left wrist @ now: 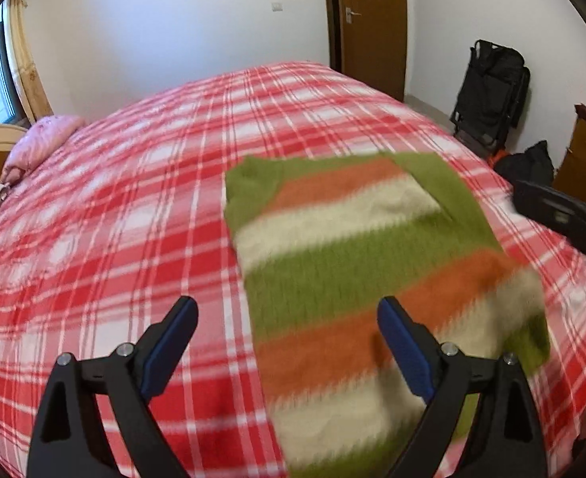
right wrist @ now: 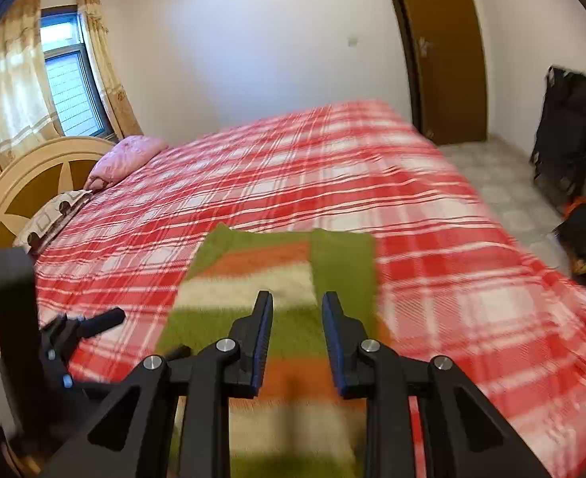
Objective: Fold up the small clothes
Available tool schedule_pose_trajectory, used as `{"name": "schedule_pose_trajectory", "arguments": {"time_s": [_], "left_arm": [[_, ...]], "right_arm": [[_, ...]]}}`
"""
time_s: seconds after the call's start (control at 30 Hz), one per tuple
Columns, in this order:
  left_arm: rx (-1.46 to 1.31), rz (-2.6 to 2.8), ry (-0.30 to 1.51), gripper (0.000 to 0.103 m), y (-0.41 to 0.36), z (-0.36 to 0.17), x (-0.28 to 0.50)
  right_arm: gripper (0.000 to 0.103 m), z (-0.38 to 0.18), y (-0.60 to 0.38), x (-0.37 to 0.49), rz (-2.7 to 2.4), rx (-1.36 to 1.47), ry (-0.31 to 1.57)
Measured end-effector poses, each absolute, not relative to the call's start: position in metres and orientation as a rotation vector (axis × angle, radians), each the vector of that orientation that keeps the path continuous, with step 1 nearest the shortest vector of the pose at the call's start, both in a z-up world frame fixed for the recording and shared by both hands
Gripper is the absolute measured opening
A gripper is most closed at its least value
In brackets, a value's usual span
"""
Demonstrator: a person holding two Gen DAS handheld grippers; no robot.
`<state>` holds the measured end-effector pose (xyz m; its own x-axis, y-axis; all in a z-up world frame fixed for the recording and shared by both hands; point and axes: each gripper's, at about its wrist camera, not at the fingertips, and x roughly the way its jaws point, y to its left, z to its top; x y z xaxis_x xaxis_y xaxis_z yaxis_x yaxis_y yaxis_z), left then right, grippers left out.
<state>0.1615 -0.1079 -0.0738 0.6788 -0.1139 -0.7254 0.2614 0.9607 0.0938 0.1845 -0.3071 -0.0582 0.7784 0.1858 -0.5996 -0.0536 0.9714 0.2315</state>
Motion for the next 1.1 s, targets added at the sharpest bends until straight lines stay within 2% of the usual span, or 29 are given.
{"name": "schedule_pose_trajectory", "arguments": {"time_s": [0.13, 0.33, 0.47, 0.73, 0.93, 1.1], "left_arm": [[0.141, -0.165, 0.857, 0.094, -0.112, -0.085, 0.196], [0.126, -0.156, 0.891, 0.094, -0.121, -0.102, 0.208], [0.128, -0.156, 0.889, 0.101, -0.125, -0.105, 0.210], [0.022, -0.165, 0.911, 0.103, -0.118, -0.115, 0.220], [0.110, -0.137, 0.865, 0.103, -0.131, -0.114, 0.217], [0.043, -0.179, 0.902, 0.103, -0.119, -0.117, 0.222]], "right_arm": [[0.027, -0.079, -0.306, 0.242, 0.051, 0.171, 0.736], [0.027, -0.120, -0.321, 0.277, -0.023, 0.197, 0.824], [0.027, -0.132, -0.343, 0.293, -0.053, 0.288, 0.856], [0.026, -0.140, -0.339, 0.320, -0.058, 0.212, 0.888], [0.026, -0.139, -0.328, 0.326, -0.100, 0.134, 0.893], [0.029, -0.136, -0.358, 0.304, -0.009, 0.350, 0.859]]}}
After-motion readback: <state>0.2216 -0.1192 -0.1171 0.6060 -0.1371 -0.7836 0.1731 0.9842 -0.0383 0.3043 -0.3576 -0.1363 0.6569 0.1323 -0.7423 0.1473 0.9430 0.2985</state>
